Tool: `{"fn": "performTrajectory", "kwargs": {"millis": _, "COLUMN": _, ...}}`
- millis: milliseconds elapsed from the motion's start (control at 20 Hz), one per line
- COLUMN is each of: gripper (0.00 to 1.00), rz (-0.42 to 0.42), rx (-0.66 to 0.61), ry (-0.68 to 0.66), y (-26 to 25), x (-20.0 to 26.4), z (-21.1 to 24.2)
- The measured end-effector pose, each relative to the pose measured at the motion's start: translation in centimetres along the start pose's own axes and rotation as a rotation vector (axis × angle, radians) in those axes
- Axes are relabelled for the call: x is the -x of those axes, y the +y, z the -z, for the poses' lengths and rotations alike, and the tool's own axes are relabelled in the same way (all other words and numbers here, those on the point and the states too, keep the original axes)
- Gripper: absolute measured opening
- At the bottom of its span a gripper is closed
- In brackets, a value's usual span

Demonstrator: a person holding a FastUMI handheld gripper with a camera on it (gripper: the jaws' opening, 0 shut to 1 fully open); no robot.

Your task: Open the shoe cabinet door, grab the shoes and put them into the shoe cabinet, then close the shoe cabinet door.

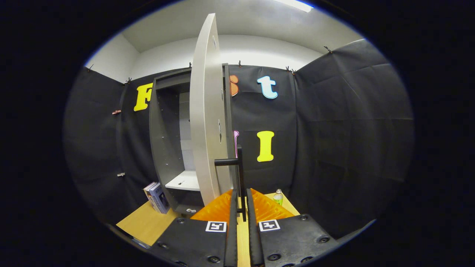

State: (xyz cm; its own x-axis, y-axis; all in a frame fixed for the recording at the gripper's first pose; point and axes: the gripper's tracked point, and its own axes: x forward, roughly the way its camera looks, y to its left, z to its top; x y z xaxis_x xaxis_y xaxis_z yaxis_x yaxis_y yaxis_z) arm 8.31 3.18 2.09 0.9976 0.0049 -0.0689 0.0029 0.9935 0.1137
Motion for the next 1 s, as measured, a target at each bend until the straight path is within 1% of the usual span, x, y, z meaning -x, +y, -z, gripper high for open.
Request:
{"fn": "performTrajectory", "kwargs": {"millis": 150, "gripper": 0.17, "rz": 0.015, "rx": 0.016, "ry": 0.003, "y": 0.0, "x": 0.5, "z": 0.5}}
{"fn": "performTrajectory", "kwargs": {"millis": 250, "gripper": 0.23, "rz": 0.023, "rx": 0.040, "ry": 0.021, "y": -0.1, "x": 1.3, "z": 1.1}}
{"fn": "performTrajectory", "kwargs": {"millis": 450, "gripper": 0.36, "rz": -0.021, "rx": 0.074, "ry": 0.046, "y": 0.9, "x": 2.7, "z": 2.2}}
{"fn": "performTrajectory", "kwargs": {"millis": 500, "gripper": 0.46, "rz": -0.033, "rx": 0.074, "ry": 0.052, "y": 1.4, "x": 2.8, "z": 2.5}}
{"fn": "performTrajectory", "kwargs": {"millis": 550, "gripper": 0.49, "rz": -0.053, "rx": 0.066, "ry": 0.064, "y": 2.1, "x": 3.0, "z": 2.9}}
{"fn": "performTrajectory", "kwargs": {"millis": 600, "gripper": 0.57, "rz": -0.076, "rx": 0.056, "ry": 0.085, "y": 3.1, "x": 3.3, "z": 3.6}}
{"fn": "performTrajectory", "kwargs": {"millis": 700, "gripper": 0.78, "rz": -0.124, "rx": 0.065, "ry": 0.146, "y": 4.8, "x": 3.8, "z": 5.5}}
{"fn": "performTrajectory", "kwargs": {"millis": 850, "gripper": 1.00, "rz": -0.161, "rx": 0.068, "ry": 0.225, "y": 5.8, "x": 4.8, "z": 7.5}}
{"fn": "performTrajectory", "kwargs": {"millis": 1000, "gripper": 1.00, "rz": -0.207, "rx": 0.027, "ry": 0.346, "y": 8.7, "x": 5.5, "z": 11.2}}
